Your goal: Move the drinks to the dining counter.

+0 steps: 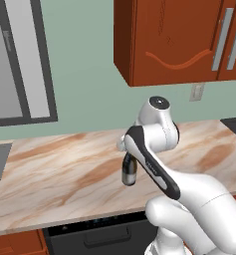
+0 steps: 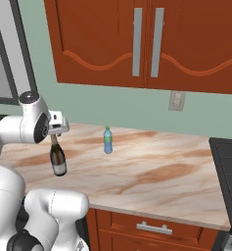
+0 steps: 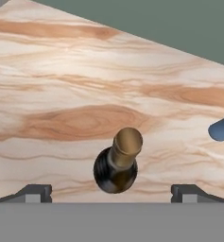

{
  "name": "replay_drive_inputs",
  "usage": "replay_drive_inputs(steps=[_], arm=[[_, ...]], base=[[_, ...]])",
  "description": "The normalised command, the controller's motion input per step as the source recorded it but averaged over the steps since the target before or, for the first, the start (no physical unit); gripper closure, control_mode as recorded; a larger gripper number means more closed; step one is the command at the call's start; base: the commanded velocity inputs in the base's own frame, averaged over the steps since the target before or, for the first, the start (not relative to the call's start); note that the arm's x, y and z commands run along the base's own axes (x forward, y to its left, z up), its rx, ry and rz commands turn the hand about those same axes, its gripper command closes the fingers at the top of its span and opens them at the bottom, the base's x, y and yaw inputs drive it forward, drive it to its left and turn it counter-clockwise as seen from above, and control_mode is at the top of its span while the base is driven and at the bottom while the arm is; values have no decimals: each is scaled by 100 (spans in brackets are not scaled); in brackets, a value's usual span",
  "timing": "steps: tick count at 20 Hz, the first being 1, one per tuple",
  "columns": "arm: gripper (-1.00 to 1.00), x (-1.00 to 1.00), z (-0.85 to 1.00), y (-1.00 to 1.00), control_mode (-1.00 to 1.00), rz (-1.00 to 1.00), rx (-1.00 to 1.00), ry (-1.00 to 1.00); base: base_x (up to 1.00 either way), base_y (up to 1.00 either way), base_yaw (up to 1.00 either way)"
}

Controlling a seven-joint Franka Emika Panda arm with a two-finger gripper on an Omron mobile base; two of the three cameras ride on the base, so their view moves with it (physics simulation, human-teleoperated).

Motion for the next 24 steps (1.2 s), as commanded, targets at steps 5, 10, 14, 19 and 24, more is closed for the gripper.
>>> replay_drive_inputs(steps=[5, 10, 14, 19, 24], arm=[[-100, 7, -6, 0, -100, 0, 2, -3], [-100, 11, -10, 0, -100, 0, 1, -3], [-100, 11, -2, 0, -100, 0, 0, -3], [-100, 13, -1, 0, -100, 0, 0, -1], [-100, 14, -2, 0, -100, 0, 1, 0]], base=[[0, 0, 0], [0, 0, 0], [0, 0, 0], [0, 0, 0], [0, 0, 0]])
